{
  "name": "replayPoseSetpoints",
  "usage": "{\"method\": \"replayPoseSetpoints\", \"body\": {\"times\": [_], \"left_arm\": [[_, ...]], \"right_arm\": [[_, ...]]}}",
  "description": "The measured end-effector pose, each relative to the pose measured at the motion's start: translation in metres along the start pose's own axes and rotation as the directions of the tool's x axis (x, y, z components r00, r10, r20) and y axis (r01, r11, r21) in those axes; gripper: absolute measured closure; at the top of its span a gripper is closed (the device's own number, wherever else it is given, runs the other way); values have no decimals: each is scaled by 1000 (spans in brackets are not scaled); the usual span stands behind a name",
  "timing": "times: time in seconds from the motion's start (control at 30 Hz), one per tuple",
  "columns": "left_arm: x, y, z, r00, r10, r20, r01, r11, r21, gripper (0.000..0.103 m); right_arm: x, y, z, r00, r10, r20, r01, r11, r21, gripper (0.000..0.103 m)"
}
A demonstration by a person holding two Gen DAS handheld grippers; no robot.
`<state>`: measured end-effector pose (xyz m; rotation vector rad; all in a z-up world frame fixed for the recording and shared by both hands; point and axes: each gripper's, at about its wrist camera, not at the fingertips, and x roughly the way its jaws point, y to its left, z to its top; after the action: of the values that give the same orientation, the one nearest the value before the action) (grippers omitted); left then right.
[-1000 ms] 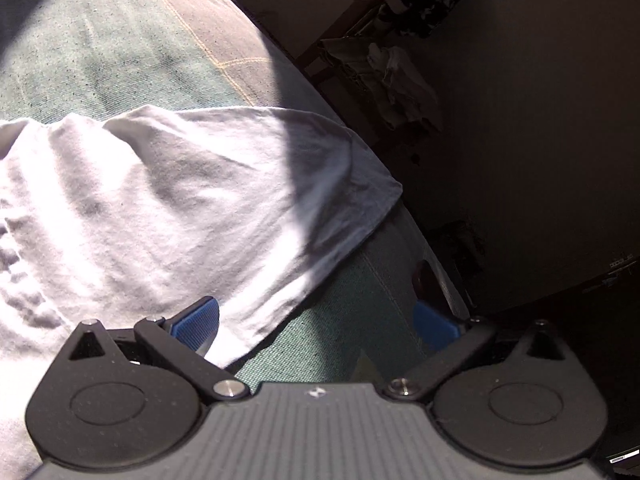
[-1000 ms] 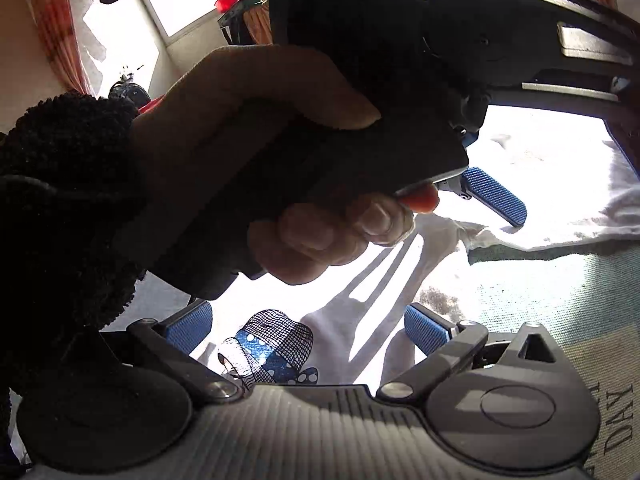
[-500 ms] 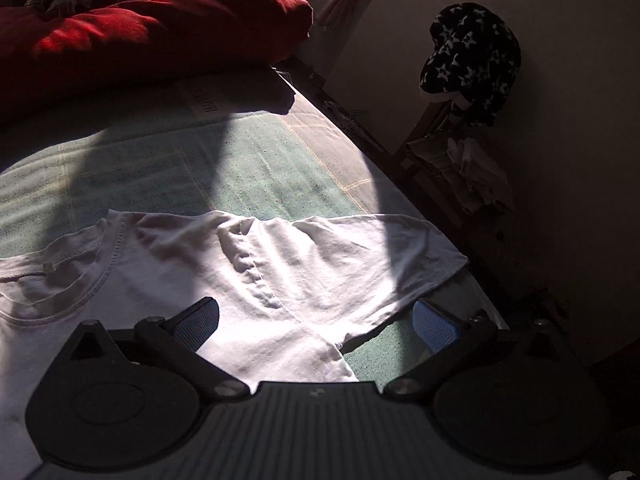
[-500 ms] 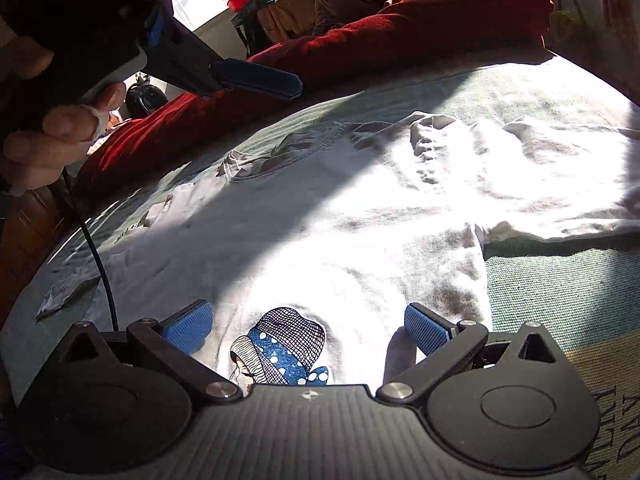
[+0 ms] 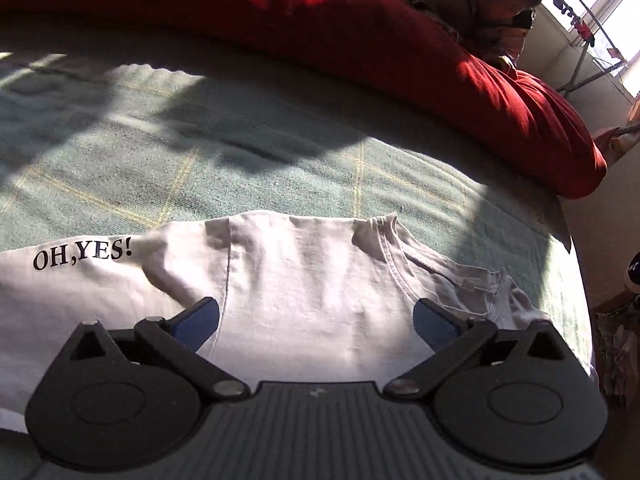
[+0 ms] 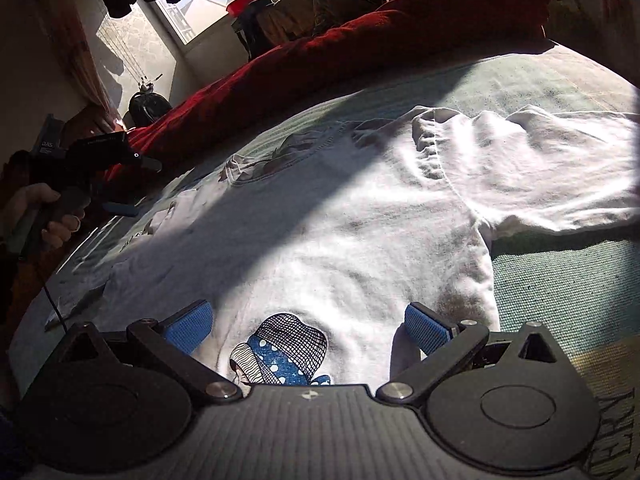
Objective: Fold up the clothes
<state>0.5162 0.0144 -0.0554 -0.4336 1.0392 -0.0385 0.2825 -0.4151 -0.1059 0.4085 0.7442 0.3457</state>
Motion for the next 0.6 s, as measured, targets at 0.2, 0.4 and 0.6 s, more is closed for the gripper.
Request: {"method": "replayPoseSetpoints", "body": {"times": [0.2, 0.4, 0.6], "left_arm": [[28, 32, 11, 998, 46, 48, -43, 998, -53, 1], [22, 37, 27, 991, 35, 128, -25, 996, -83, 1], [-22, 30, -2, 993, -67, 102, 69, 997, -18, 0]], "right_arm": [[3, 2, 0, 1000, -9, 9, 9, 1000, -11, 0], [6, -1, 0, 1000, 0, 24, 0, 1000, -1, 0], [9, -2, 2, 1000, 6, 28, -6, 1000, 3, 0]]}}
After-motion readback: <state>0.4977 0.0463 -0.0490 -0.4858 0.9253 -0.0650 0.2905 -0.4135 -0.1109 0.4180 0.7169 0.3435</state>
